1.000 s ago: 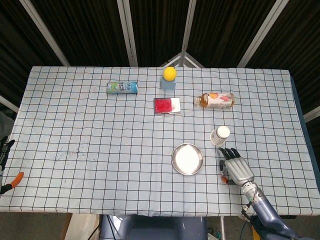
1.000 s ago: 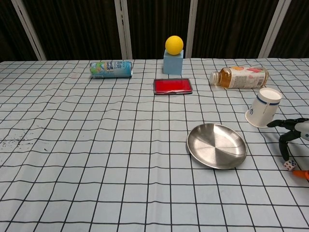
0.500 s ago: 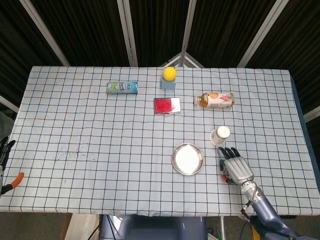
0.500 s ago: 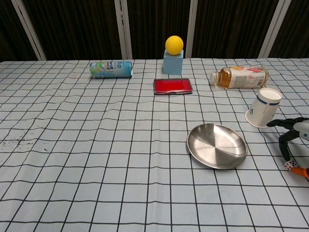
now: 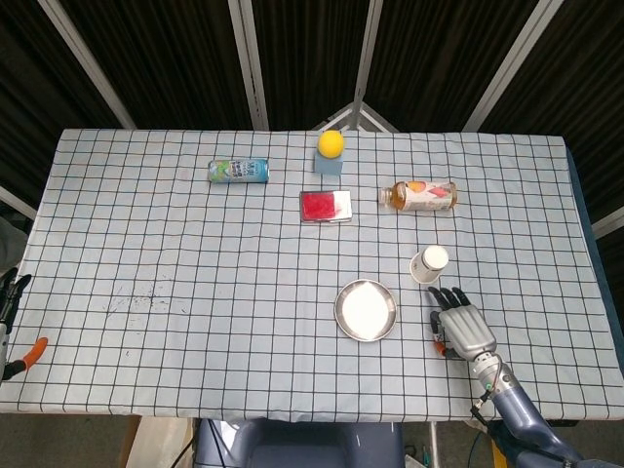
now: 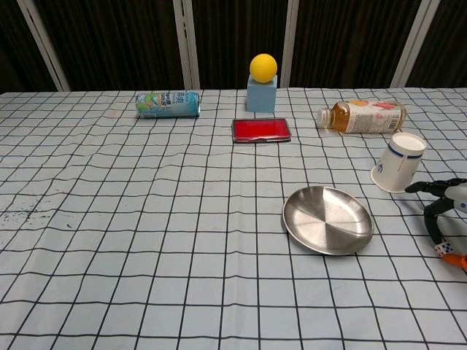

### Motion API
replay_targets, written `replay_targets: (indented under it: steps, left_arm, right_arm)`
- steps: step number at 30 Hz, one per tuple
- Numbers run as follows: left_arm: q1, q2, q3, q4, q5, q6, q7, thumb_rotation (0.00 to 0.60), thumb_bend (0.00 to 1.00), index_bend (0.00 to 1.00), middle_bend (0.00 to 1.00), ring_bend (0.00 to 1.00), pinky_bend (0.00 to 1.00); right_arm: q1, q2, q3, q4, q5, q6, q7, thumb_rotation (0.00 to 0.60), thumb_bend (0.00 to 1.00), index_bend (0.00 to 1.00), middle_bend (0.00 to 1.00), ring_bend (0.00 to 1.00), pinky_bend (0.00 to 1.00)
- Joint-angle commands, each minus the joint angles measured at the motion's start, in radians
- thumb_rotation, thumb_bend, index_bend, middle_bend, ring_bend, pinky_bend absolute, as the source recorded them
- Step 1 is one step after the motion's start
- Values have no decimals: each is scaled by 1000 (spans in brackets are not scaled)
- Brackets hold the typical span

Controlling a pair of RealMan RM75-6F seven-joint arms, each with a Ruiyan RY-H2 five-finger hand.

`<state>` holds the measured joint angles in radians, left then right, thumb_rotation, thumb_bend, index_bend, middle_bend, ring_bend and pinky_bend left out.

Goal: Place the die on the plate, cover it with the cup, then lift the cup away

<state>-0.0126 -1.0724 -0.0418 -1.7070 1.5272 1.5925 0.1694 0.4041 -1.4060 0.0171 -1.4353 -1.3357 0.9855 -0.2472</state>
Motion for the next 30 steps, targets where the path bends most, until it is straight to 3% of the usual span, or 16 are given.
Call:
replay_targets:
  steps: [1,12,17,21,26,30]
  left_arm:
    - [0,0,0,0,0,0,0,600,360,21,0,0,0]
    - [-1,3,-1,-3,-6,-6,-3,600,360,21,0,0,0]
    - [1,3,-1,-5,-5,-1,-4,600,361,21,0,0,0]
    - [2,4,0,-7,-8,-4,-6,600,360,20,0,0,0]
    - [2,9,1,-10,-9,-7,-12,600,360,20,0,0,0]
    - [3,13,-3,-8,-14,-6,-26,600,360,21,0,0,0]
  right_arm:
    - [-1,-2,0,0,-3,6,4,600,403,660,104,104,87]
    - [-9,76,30,-111,-49,106,-3,600,414,680,107,109,89]
    - [1,136,61,-234,-97,161,-8,600,414,681,108,117,107]
    - [32,162,65,-355,-128,132,-33,600,414,681,108,123,124]
    - [96,96,88,-411,-67,53,-144,600,414,681,108,126,124]
    - [145,9,108,-380,10,-9,-185,600,414,681,108,129,124]
